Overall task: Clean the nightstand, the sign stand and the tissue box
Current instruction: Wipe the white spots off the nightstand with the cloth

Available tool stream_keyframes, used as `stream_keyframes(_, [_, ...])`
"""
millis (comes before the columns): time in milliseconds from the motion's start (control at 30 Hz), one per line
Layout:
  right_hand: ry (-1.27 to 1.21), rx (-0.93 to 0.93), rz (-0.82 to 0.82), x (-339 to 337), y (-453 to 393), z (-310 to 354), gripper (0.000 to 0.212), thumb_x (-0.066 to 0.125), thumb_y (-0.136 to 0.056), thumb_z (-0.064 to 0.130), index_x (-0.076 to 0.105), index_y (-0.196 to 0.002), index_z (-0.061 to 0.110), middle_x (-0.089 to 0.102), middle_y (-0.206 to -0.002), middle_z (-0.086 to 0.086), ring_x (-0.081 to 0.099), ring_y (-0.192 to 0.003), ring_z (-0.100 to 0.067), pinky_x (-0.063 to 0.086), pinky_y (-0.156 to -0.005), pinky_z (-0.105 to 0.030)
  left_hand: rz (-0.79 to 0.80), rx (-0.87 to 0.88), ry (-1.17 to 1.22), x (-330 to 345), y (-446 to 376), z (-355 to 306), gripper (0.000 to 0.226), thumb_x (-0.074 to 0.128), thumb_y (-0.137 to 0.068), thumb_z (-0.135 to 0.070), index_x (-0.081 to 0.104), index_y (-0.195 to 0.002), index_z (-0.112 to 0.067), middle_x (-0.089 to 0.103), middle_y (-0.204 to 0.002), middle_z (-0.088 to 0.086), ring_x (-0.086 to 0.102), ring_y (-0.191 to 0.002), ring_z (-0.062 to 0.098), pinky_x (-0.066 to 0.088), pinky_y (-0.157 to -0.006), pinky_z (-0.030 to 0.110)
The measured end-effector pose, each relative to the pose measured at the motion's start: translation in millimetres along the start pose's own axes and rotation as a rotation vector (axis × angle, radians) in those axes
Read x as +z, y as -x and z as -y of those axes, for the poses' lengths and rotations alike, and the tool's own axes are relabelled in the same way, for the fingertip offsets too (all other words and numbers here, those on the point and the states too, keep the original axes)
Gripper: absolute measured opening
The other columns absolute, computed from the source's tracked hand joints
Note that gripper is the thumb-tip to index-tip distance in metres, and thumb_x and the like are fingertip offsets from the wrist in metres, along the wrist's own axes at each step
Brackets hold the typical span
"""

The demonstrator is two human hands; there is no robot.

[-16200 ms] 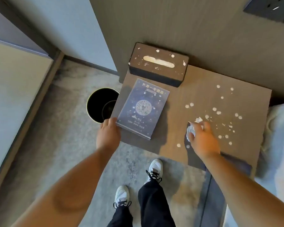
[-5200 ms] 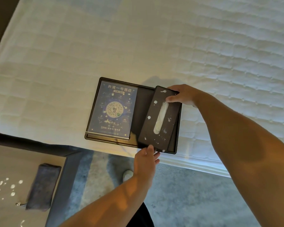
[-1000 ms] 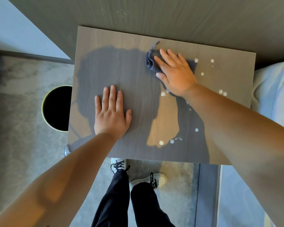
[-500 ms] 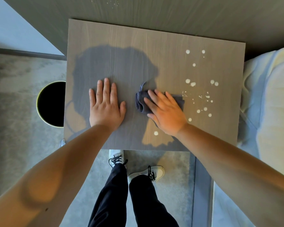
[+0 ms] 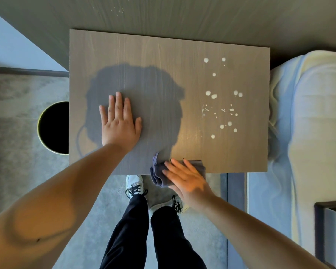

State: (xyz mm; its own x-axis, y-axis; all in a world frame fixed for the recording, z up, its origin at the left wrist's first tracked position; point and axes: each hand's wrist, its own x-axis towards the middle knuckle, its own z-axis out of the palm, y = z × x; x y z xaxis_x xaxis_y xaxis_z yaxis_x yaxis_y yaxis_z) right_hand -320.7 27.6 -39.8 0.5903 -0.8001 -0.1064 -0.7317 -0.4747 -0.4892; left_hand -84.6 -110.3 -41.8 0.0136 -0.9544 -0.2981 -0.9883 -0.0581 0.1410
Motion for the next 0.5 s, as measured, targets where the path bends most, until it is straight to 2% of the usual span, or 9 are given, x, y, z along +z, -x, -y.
stream_keyframes(67, [-0.194,0.135,0.019,-12,11,3,0.037,0.05,-0.099,0.03,0.055,-0.132,0.016,0.054,-0.139,-0.001,0.045,-0.132,-0.005,0.04,-0.109,-0.035,0.0,0.062,-0.002,-2,-7,-15,0.068,0.022,-0.098,-0.046,0.012,-0.152,-0.007,0.003,-0.162,0.015,-0.005,-0.15,0.031,-0.002,-0.12,0.053])
stream_keyframes(133, [-0.404,0.432,0.029,-42,11,1,0.03,0.043,-0.098,0.033,0.053,-0.127,0.033,0.06,-0.128,0.006,0.052,-0.106,0.018,0.045,-0.088,-0.01,0.002,0.103,0.01,-1,-17,-34,0.067,0.021,-0.098,-0.046,0.011,-0.153,-0.007,0.002,-0.163,0.014,-0.005,-0.15,0.03,-0.002,-0.12,0.053])
stream_keyframes(167, [-0.561,0.569,-0.016,-58,7,-6,0.025,0.042,-0.097,0.034,0.054,-0.118,0.04,0.064,-0.117,0.01,0.055,-0.093,0.019,0.043,-0.081,-0.006,0.003,0.099,0.014,0,-22,-41,0.067,0.021,-0.098,-0.046,0.012,-0.153,-0.007,0.003,-0.163,0.014,-0.004,-0.15,0.03,-0.002,-0.12,0.053])
stream_keyframes(200, [-0.741,0.683,-0.093,-76,-1,-15,0.02,0.041,-0.097,0.034,0.056,-0.108,0.041,0.067,-0.104,0.011,0.058,-0.085,0.013,0.043,-0.078,-0.009,0.001,0.085,0.009,3,-26,-47,0.067,0.021,-0.098,-0.046,0.012,-0.152,-0.007,0.003,-0.163,0.014,-0.004,-0.15,0.031,-0.002,-0.12,0.053])
stream_keyframes(233, [-0.873,0.767,-0.19,-94,-10,-27,0.019,0.042,-0.099,0.032,0.06,-0.101,0.036,0.068,-0.092,0.009,0.061,-0.08,0.005,0.047,-0.077,-0.018,-0.003,0.069,-0.003,5,-27,-51,0.068,0.02,-0.098,-0.046,0.013,-0.152,-0.007,0.004,-0.163,0.014,-0.003,-0.15,0.031,-0.002,-0.12,0.053])
stream_keyframes(267, [-0.931,0.827,-0.28,-110,-22,-42,0.02,0.043,-0.101,0.028,0.062,-0.095,0.031,0.067,-0.084,0.006,0.062,-0.077,-0.004,0.049,-0.075,-0.026,-0.01,0.057,-0.015,8,-27,-53,0.068,0.02,-0.097,-0.046,0.013,-0.152,-0.007,0.004,-0.163,0.014,-0.003,-0.15,0.031,-0.002,-0.12,0.053])
stream_keyframes(333, [-0.888,0.856,-0.411,-140,-53,-74,0.023,0.044,-0.101,0.025,0.062,-0.087,0.026,0.064,-0.079,0.003,0.059,-0.074,-0.009,0.048,-0.073,-0.031,-0.021,0.051,-0.025,11,-27,-52,0.069,0.021,-0.097,-0.046,0.013,-0.152,-0.007,0.005,-0.163,0.014,-0.003,-0.15,0.031,-0.001,-0.12,0.053])
stream_keyframes(400, [-0.751,0.806,-0.468,-164,-89,-99,0.022,0.043,-0.099,0.035,0.06,-0.087,0.027,0.063,-0.084,-0.002,0.058,-0.076,-0.015,0.046,-0.074,-0.033,-0.021,0.052,-0.03,11,-27,-52,0.069,0.023,-0.096,-0.046,0.013,-0.152,-0.006,0.005,-0.163,0.013,-0.003,-0.15,0.03,-0.001,-0.12,0.053])
stream_keyframes(500, [-0.302,0.61,-0.455,-192,-140,-136,0.035,0.036,-0.099,0.039,0.057,-0.104,0.011,0.061,-0.094,-0.011,0.052,-0.081,-0.017,0.033,-0.068,-0.027,-0.019,0.042,-0.041,11,-28,-54,0.07,0.023,-0.095,-0.047,0.014,-0.152,-0.007,0.006,-0.163,0.013,-0.002,-0.15,0.03,0.0,-0.12,0.053])
